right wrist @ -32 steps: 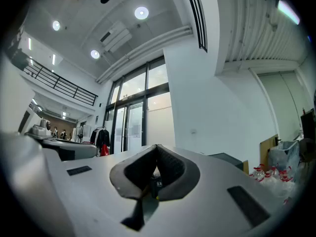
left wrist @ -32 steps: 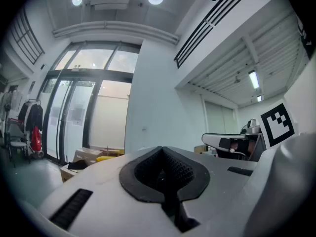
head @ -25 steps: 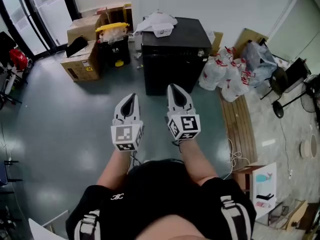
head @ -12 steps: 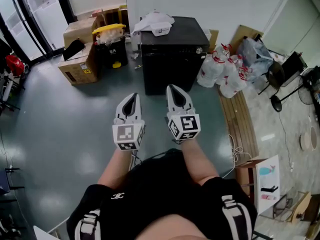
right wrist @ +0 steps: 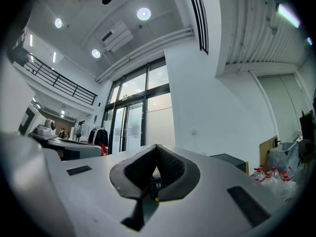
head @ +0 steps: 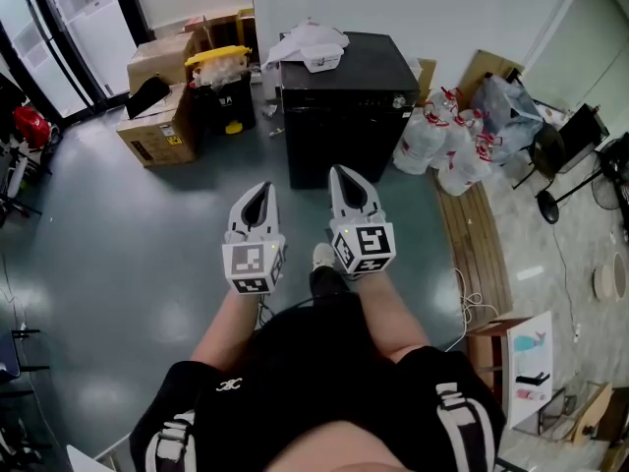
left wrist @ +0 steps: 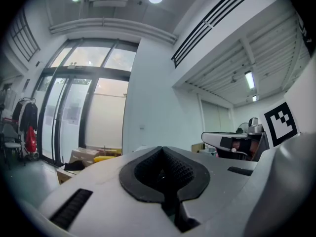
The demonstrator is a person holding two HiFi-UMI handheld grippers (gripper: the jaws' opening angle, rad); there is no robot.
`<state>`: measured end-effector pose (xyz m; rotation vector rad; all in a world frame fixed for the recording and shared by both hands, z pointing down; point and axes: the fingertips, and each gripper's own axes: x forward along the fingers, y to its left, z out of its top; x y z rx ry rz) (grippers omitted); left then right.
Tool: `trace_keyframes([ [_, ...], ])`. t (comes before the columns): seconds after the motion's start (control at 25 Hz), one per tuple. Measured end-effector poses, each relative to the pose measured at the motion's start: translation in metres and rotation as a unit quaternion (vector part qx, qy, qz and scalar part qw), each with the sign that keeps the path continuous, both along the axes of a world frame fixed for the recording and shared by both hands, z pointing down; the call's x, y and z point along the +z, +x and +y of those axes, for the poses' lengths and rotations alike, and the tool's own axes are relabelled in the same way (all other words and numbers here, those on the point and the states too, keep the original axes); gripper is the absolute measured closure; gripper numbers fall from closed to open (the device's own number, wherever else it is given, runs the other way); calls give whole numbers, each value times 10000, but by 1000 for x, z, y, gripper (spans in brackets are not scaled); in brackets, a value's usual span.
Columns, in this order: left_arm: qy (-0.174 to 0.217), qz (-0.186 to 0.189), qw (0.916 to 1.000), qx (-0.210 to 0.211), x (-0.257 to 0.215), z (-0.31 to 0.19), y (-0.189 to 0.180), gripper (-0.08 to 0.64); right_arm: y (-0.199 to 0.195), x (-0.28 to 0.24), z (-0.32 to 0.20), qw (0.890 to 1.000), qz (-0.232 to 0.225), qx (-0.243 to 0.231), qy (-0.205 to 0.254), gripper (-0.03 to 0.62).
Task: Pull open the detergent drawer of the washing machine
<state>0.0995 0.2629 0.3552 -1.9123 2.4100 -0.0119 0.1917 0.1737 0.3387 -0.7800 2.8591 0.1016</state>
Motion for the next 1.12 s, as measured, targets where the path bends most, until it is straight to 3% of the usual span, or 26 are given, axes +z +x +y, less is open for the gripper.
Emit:
trace_keyframes([
  [0.28, -11, -67, 9999, -102, 2, -49, -47, 560, -48, 4, -51, 9999, 1, -115, 29, 592],
  [0.6, -151, -29, 9997, -167, 10, -146, -115, 558, -118, 13, -148, 9998, 94, -192, 5, 592],
  [1.12, -585, 530, 9965, -270, 40, -340, -230, 558, -221, 37, -347, 9979, 239, -203, -560, 592],
])
